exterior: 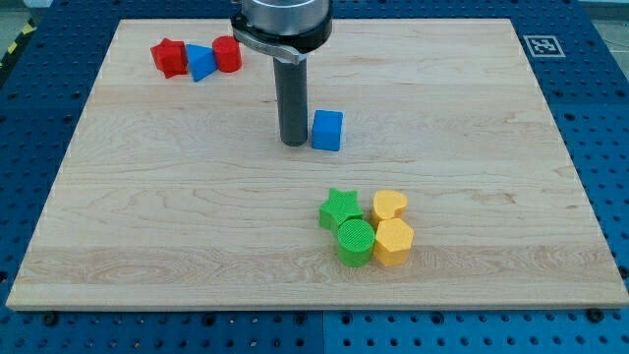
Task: Move the blue cube slightly to the right
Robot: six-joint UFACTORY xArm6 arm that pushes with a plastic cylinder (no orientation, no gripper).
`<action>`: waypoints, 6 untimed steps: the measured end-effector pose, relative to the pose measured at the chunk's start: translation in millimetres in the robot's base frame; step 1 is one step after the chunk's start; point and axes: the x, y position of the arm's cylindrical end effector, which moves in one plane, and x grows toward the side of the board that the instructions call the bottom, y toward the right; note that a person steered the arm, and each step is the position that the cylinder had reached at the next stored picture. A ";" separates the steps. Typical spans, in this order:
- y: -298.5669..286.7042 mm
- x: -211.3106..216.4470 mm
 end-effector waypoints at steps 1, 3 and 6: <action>0.0 0.0; -3.0 -38.1; 9.6 12.3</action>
